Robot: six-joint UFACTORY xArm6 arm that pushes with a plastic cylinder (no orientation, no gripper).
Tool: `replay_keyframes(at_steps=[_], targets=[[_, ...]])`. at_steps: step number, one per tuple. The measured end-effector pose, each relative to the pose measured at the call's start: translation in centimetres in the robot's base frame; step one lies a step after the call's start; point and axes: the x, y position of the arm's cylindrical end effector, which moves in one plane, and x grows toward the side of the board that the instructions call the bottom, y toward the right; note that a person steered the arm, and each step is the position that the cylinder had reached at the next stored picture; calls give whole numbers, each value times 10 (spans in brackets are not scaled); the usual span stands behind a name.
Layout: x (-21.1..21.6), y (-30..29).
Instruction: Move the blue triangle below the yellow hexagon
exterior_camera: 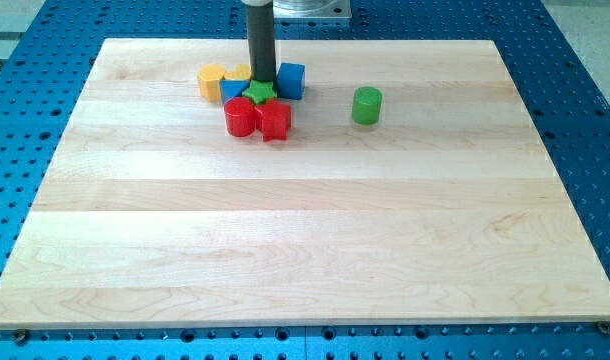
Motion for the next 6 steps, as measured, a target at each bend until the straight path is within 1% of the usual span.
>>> replay_keyframes(at_steps=[1, 2, 3, 4, 5, 6], targets=[[-45, 1], [-61, 1], [-49, -15], [-1, -27], [1, -22], [-38, -22]])
